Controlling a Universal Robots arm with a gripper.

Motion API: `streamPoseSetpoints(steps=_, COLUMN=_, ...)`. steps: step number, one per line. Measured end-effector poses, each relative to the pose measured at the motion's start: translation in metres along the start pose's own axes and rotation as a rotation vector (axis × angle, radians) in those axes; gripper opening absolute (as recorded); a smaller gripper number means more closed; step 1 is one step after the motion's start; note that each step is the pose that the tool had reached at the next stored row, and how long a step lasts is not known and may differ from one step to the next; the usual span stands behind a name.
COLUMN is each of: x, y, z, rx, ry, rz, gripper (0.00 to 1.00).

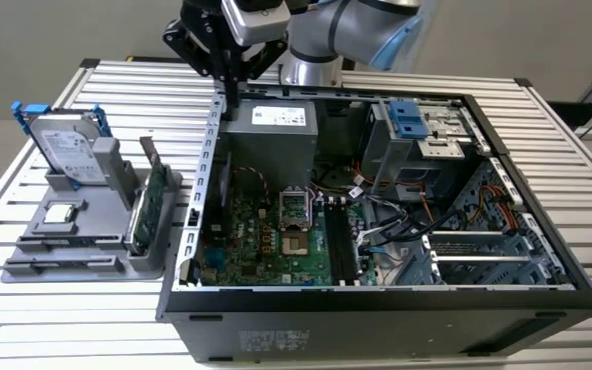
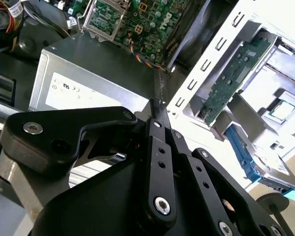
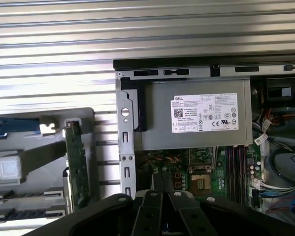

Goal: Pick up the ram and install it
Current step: 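Reach for the ram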

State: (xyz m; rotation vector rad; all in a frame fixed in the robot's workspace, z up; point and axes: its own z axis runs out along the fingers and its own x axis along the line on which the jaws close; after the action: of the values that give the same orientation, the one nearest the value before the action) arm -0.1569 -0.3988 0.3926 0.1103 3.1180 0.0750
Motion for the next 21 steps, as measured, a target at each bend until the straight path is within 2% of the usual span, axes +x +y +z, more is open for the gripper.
streamPoseSetpoints(steps=21, x=0.0134, y=-0.0009, z=-0.0003, rx=0.0, ry=0.0, rz=0.0, gripper=0.0)
